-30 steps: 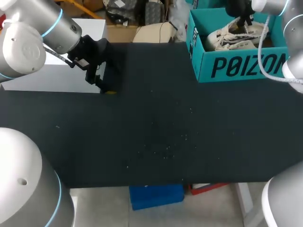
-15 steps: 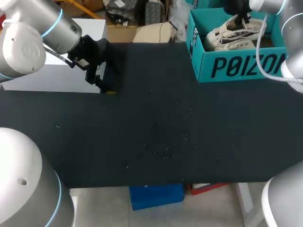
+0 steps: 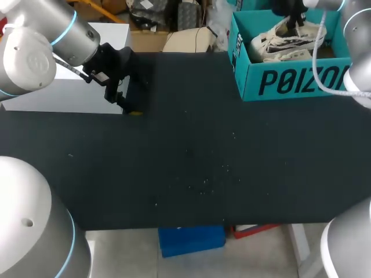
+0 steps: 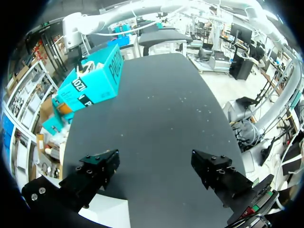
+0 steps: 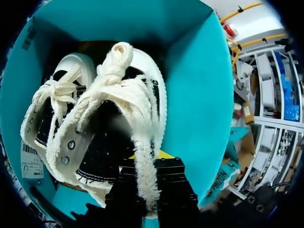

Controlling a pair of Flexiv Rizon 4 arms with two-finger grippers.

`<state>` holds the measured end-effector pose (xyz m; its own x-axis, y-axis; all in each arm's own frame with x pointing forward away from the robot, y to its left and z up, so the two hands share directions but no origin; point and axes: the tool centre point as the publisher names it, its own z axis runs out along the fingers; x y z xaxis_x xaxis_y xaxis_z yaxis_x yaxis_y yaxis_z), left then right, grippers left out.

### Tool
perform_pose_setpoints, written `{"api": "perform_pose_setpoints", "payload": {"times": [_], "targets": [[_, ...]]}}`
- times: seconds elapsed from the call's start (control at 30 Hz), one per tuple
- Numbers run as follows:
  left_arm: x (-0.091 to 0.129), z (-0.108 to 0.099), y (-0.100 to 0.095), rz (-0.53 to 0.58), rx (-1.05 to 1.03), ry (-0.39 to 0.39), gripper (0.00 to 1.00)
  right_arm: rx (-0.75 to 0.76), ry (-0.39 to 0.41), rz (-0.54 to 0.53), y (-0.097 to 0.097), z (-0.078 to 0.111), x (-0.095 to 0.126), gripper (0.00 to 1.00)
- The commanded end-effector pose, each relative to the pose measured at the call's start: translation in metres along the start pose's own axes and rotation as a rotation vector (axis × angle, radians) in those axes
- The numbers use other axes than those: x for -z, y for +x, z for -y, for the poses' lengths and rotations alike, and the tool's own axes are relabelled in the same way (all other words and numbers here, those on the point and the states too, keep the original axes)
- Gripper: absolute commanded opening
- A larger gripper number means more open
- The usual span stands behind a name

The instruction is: Take the shoe out of the shoebox, open the shoe tongue, remove and reinsert the insole, then place the shoe into the shoebox

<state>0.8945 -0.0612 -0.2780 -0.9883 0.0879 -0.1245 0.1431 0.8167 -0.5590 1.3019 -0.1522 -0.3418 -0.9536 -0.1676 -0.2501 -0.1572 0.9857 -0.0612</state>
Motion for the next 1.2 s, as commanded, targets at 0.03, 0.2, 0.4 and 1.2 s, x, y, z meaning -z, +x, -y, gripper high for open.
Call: {"api": "perform_pose_setpoints", "payload": {"times": [0.03, 0.2, 0.4, 1.2], "targets": [[-0.001, 0.000, 0.001, 0.005, 0.000, -0.001, 1.00, -0.012, 0.005, -0.692, -0.001, -0.003, 0.003, 0.00], [-0.001, 0.000, 0.001, 0.005, 0.000, -0.001, 1.00, -0.020, 0.004, -0.694, 0.004, -0.005, 0.002, 0.00], [-0.001, 0.000, 0.001, 0.005, 0.000, -0.001, 1.00, -0.027, 0.009, -0.702, 0.008, -0.006, 0.001, 0.00], [-0.001, 0.000, 0.001, 0.005, 0.000, -0.001, 1.00, -0.046, 0.087, -0.704, 0.012, 0.004, 0.039, 0.59]]}}
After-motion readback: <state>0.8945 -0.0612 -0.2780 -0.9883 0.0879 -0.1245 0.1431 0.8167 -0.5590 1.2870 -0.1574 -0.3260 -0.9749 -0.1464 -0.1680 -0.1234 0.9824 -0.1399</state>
